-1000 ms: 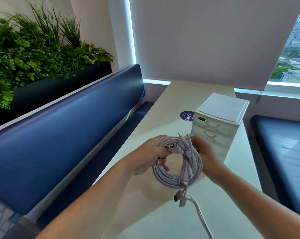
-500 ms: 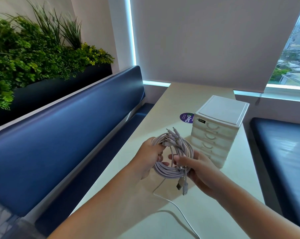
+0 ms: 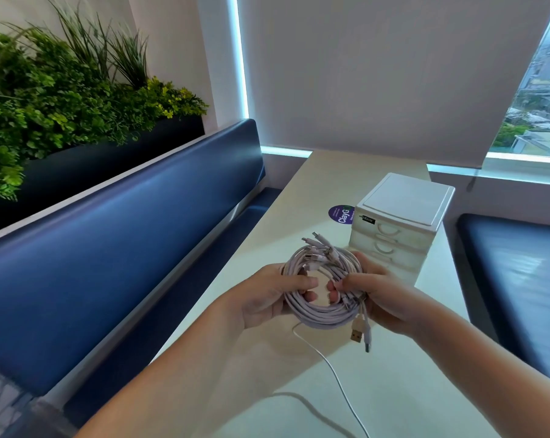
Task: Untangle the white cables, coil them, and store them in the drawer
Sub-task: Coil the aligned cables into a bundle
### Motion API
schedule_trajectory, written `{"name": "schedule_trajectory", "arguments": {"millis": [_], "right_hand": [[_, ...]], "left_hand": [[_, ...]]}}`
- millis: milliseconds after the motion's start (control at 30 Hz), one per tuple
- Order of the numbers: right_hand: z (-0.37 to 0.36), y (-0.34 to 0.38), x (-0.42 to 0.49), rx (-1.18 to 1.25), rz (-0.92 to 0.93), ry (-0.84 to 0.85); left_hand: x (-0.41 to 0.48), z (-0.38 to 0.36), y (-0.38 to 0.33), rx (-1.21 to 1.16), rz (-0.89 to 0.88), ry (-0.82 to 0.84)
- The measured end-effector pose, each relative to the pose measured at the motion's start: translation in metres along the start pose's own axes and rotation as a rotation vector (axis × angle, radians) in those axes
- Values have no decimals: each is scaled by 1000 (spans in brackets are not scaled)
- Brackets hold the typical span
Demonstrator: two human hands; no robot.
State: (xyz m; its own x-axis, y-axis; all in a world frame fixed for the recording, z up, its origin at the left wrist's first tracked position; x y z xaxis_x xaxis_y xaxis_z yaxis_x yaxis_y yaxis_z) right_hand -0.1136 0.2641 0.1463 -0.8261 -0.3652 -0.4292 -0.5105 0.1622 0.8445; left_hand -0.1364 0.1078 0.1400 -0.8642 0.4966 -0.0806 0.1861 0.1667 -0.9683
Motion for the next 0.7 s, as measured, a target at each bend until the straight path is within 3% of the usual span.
{"name": "schedule_trajectory", "arguments": {"millis": [233, 433, 600, 700], "right_hand": [[-5, 1, -7, -59, -54, 66], [-9, -4, -7, -45, -47, 113], [-14, -3, -8, -42, -59, 205], [-8, 1, -5, -103, -82, 147]], "left_hand": [[0, -5, 1, 4, -4, 47], [-1, -2, 3, 148, -33, 67], [-2, -3, -2, 96, -56, 93], [-4, -1, 0, 59, -49, 226]]}}
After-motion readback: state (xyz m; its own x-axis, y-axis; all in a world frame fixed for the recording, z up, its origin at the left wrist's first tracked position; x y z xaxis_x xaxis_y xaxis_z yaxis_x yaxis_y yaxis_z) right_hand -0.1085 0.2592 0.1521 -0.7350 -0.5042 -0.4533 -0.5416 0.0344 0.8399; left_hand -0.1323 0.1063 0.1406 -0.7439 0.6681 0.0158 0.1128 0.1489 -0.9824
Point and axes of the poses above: each hand's wrist, its own x-axis towards the middle knuckle, its own z-axis out of the back of the hand, y = z × x, the point moved 5 cm from there along x, towards the middle knuckle, and after that the axes turned 15 degrees about -z, right-handed, at the moved point
